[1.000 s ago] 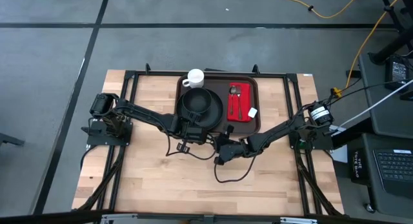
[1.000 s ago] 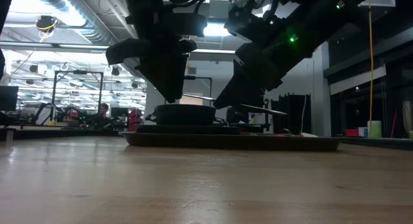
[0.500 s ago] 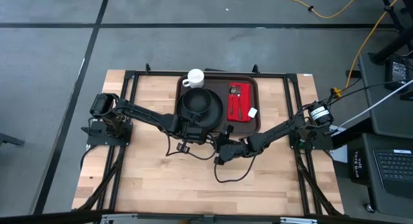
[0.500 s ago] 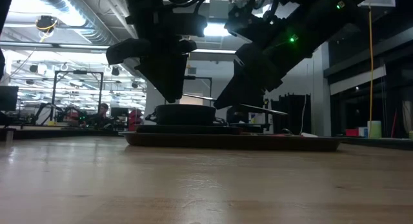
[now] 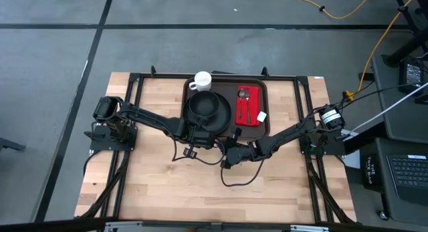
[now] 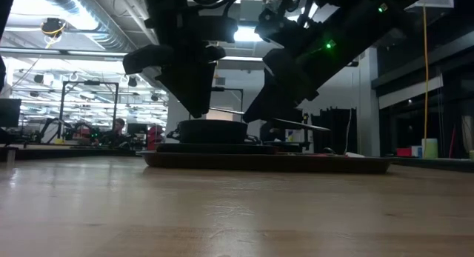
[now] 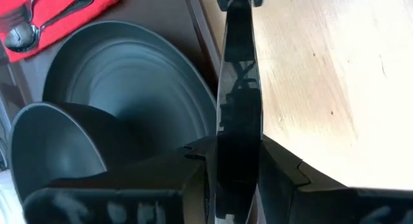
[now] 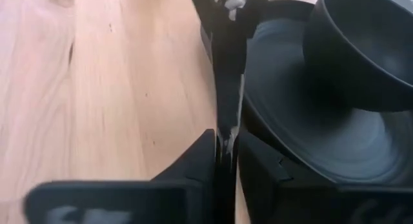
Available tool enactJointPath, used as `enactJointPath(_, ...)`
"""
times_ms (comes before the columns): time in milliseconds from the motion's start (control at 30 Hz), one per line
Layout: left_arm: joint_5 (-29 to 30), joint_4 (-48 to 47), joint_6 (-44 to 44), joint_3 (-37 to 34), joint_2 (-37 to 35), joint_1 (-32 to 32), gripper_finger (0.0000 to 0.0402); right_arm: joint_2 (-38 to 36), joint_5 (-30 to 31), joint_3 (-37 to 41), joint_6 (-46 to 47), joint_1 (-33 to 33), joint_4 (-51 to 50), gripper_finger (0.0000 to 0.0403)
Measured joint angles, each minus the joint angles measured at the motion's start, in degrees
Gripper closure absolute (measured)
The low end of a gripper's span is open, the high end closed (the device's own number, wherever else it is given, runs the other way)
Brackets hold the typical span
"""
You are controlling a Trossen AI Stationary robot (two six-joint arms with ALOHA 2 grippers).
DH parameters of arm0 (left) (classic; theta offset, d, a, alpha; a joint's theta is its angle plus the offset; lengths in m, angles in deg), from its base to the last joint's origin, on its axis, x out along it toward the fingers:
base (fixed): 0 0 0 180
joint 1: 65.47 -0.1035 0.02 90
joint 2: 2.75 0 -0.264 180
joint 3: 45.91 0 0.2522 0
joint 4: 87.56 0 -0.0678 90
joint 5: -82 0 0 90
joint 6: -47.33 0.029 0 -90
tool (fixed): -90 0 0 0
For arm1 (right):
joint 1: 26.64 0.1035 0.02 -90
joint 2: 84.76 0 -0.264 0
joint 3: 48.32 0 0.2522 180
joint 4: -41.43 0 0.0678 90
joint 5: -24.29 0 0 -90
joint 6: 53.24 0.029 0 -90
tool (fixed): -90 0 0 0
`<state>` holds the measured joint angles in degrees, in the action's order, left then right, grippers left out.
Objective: Set up tray
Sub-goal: Put the black dinner knife on top of the red napkin on the right side of the fork
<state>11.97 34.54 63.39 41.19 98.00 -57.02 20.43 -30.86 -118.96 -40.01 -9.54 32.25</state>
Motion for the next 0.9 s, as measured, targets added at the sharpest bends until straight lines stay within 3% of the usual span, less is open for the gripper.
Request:
enactJointPath(100, 0.26, -0.15, -0.53, 0.00, 0.00, 0.00, 0.0332, 0.00, 0.09, 0.04, 0.40, -0.03, 0.01, 0.0362)
enactJointPath(400, -0.86, -0.08, -0.51, 0.00, 0.00, -0.02, 0.0324, 0.00, -0.83, 0.04, 1.34, -0.02, -0.04, 0.0362)
enactJointPath(900, -1.97, -0.66, -1.15, 1.54, -2.38, 1.56, 0.0262, -0.02, -2.29, 0.04, 1.28, 0.00, -0.22, 0.0362)
